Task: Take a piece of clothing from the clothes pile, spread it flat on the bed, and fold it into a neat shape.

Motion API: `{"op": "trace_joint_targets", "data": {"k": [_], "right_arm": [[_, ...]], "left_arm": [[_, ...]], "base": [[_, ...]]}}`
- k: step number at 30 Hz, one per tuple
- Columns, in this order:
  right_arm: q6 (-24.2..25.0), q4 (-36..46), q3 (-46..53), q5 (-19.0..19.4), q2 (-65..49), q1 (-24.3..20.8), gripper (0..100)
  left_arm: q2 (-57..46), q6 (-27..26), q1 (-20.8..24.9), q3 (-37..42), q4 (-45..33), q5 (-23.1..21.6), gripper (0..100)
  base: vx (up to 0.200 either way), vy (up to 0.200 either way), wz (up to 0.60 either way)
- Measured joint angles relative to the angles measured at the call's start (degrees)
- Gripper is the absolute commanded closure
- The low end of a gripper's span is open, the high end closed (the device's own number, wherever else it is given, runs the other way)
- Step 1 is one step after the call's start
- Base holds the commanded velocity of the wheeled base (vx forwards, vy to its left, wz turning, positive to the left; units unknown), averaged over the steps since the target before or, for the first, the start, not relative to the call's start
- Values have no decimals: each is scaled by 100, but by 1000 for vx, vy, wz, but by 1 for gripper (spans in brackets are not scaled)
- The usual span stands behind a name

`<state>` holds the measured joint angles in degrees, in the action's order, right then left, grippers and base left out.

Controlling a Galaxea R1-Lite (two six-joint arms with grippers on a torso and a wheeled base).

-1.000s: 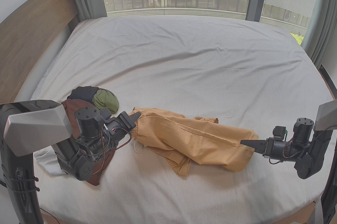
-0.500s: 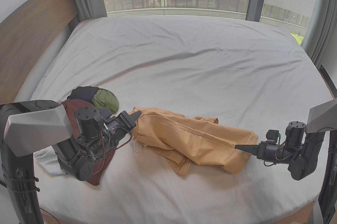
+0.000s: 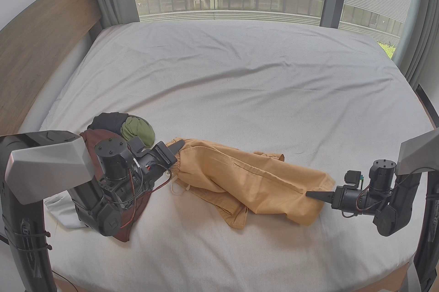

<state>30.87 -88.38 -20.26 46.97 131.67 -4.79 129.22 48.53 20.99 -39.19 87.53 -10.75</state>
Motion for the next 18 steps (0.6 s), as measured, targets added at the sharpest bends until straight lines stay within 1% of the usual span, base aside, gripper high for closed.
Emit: {"op": "trace_joint_targets", "data": {"k": [4, 8, 13, 18], "right_arm": [[-9, 0, 9, -168, -20, -77, 100], [-148, 0, -5, -340, -13, -151, 100], [-189, 0, -22, -367, -28, -218, 100], [-185, 6, -62, -369, -151, -247, 100]], "left_arm": [[0, -6, 9, 24, 22, -5, 100], [-2, -23, 4, 26, 38, -6, 100], [-6, -269, -33, 22, 52, -6, 100], [-66, -338, -35, 88, 68, -5, 100]], "base": [[0, 0, 0], [0, 0, 0], [0, 0, 0], [0, 0, 0]]}}
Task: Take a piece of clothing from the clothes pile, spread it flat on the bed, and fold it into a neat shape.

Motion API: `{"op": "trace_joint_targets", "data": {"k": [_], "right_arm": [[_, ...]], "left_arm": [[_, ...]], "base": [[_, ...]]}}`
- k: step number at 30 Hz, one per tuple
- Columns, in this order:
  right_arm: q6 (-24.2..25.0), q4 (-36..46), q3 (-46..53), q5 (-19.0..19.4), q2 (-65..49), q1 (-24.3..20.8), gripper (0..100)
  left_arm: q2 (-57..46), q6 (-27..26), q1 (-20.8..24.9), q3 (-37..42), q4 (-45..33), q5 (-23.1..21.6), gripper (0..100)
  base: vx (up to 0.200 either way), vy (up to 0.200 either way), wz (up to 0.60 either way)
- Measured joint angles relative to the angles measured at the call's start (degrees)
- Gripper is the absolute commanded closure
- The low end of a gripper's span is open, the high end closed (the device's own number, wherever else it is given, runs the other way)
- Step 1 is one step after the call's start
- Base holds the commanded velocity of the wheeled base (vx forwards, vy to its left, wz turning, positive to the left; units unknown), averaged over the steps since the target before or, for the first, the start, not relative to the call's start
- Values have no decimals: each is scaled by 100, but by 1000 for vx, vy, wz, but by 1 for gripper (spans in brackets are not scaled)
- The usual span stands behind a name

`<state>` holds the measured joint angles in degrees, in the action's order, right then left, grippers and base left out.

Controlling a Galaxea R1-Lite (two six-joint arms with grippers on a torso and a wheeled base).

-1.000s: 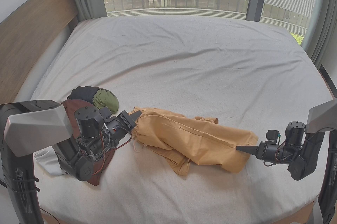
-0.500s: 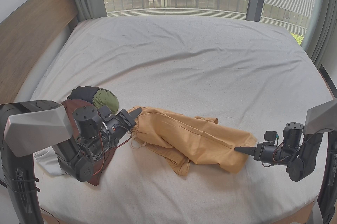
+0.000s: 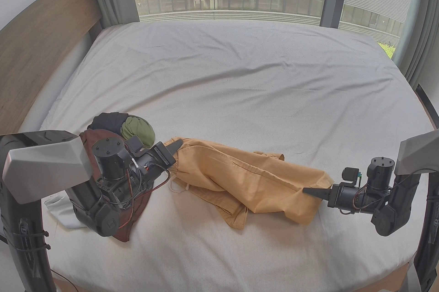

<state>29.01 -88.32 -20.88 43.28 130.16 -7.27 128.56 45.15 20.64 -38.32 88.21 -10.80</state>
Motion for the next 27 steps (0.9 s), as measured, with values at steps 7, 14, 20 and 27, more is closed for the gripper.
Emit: {"op": "trace_joint_targets", "data": {"k": [7, 14, 20, 27], "right_arm": [[121, 40, -207, 2, -268, -105, 100], [167, 35, -317, 2, -404, -190, 100], [183, 51, -323, 2, -583, -157, 100], [254, 93, -312, 7, -957, -41, 100]], "left_arm": [[-480, -57, -127, 329, -388, -74, 100], [-1225, -612, -581, 666, -1335, -441, 100], [-1654, -859, -599, 635, -1957, -430, 100], [-1869, -881, -355, 599, -2025, -132, 100]], "base": [[0, 0, 0], [0, 0, 0], [0, 0, 0], [0, 0, 0]]}}
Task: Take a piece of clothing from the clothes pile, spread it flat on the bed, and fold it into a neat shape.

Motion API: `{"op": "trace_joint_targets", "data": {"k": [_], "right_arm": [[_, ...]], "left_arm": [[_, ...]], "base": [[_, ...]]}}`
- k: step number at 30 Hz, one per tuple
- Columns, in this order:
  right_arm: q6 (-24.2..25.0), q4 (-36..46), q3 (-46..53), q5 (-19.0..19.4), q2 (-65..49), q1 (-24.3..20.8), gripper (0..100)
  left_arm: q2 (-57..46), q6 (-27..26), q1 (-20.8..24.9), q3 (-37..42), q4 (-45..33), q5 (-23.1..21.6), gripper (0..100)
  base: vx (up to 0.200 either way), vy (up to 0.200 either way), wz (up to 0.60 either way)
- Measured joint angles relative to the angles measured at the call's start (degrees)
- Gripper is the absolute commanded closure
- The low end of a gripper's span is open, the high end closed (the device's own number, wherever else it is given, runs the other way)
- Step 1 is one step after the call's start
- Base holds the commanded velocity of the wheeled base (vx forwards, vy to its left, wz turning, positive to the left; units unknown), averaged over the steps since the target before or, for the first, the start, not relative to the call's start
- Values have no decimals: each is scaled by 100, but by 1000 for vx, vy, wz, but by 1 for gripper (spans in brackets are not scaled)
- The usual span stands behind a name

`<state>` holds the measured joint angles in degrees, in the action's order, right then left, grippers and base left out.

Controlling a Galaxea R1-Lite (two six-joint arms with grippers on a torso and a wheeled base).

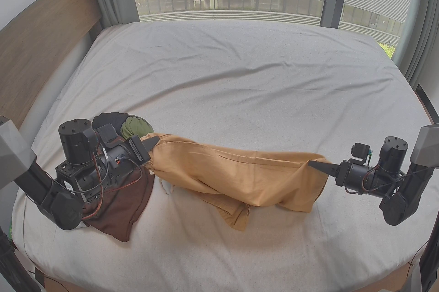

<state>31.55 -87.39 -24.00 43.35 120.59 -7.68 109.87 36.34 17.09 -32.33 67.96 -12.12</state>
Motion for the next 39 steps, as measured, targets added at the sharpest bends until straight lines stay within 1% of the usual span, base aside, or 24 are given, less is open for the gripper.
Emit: {"op": "trace_joint_targets", "data": {"k": [5, 9, 12, 19, 25, 30, 35, 39], "right_arm": [[145, 13, -6, 4, -328, 63, 100], [213, 11, -46, 4, -606, 190, 100], [279, 13, -80, 4, -734, 232, 100], [425, 28, -184, 2, -1128, 311, 100], [492, 347, -352, -2, -1403, 388, 100], [538, 451, -535, -2, -1610, 462, 100], [666, 495, -684, -2, -1775, 571, 100], [712, 536, -811, 0, -1858, 680, 100]], "left_arm": [[-128, 2, 93, -28, -24, 60, 100], [-194, 22, 151, -149, 46, 249, 100], [-216, 55, 178, -207, 71, 306, 100], [-343, 438, 243, -397, 90, 499, 100], [-467, 483, 258, -527, 76, 681, 100], [-601, 485, 263, -599, 0, 736, 100], [-731, 485, 274, -639, -241, 780, 100], [-880, 485, 335, -703, -753, 974, 100]], "base": [[0, 0, 0], [0, 0, 0], [0, 0, 0], [0, 0, 0], [0, 0, 0], [0, 0, 0], [0, 0, 0], [0, 0, 0]]}}
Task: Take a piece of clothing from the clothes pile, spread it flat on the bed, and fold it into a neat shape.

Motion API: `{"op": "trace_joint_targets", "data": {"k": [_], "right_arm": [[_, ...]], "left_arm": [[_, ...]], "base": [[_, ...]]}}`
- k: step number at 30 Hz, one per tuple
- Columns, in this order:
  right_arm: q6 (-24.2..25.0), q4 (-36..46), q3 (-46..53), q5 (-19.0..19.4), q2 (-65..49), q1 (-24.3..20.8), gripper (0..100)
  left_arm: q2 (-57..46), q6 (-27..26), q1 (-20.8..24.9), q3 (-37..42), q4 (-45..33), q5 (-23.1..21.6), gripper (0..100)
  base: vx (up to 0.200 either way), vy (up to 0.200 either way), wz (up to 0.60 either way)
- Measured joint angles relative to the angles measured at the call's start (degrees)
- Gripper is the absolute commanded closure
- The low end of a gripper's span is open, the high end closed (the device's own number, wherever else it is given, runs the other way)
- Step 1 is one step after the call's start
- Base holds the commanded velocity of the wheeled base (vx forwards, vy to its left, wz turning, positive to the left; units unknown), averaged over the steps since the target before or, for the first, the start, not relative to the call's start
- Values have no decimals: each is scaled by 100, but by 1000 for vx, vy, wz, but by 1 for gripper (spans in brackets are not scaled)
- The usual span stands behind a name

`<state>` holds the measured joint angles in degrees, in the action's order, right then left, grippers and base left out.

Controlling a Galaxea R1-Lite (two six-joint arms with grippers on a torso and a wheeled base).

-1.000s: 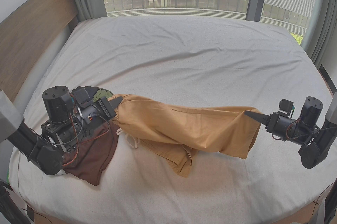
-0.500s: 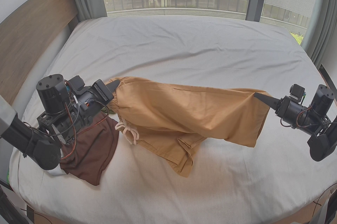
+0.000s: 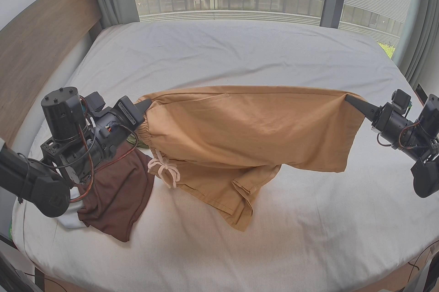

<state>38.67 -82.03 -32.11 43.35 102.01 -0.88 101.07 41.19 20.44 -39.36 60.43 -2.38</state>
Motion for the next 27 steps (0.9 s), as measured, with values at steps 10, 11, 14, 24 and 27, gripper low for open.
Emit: {"op": "trace_joint_targets", "data": {"k": [10, 11, 14, 24, 27], "right_arm": [[121, 44, -206, -7, -50, 206, 100], [126, 44, -223, -7, -48, 219, 100], [134, 44, -278, -35, -26, 261, 100], [134, -60, -313, -230, 226, 128, 100], [132, -57, -297, -230, 258, 101, 100]], "left_arm": [[-658, 7, 174, -308, -1708, 183, 100], [-717, 7, 182, -339, -1840, 187, 100], [-890, 9, 196, -457, -2115, 238, 100], [-1069, 16, 205, -595, -2372, 355, 100], [-1025, 29, 194, -580, -2343, 333, 100]], "base": [[0, 0, 0], [0, 0, 0], [0, 0, 0], [0, 0, 0], [0, 0, 0]]}}
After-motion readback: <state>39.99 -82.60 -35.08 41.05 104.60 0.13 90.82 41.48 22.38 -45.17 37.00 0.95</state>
